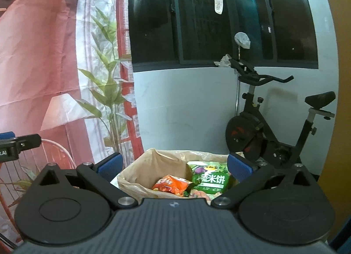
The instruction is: Organize snacks
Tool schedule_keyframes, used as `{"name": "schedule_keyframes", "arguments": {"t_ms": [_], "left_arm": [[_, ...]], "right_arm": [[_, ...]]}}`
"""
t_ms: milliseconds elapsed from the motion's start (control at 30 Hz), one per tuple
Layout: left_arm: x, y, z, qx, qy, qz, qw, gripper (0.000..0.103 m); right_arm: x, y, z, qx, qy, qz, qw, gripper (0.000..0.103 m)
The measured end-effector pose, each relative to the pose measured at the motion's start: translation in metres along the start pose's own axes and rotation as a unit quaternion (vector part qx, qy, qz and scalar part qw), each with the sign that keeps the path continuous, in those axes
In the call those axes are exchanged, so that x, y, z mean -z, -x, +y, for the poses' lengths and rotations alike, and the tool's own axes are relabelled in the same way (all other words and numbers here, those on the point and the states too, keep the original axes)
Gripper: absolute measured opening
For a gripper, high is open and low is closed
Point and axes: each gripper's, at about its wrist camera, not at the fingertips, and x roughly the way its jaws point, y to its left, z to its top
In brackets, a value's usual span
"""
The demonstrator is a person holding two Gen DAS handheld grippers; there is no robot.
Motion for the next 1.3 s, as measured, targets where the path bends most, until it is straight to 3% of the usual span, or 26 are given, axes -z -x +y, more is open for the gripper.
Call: {"name": "schedule_keyframes", "arguments": {"t_ms": [1300], "left_arm": [[0.003, -0.012, 0.004, -0.009, 0.013, 0.035, 0.9993, 0.093]], "right_arm": [[0.001, -0.003, -0.007, 0.017, 0.009, 0.004, 1.0, 0.103]]}}
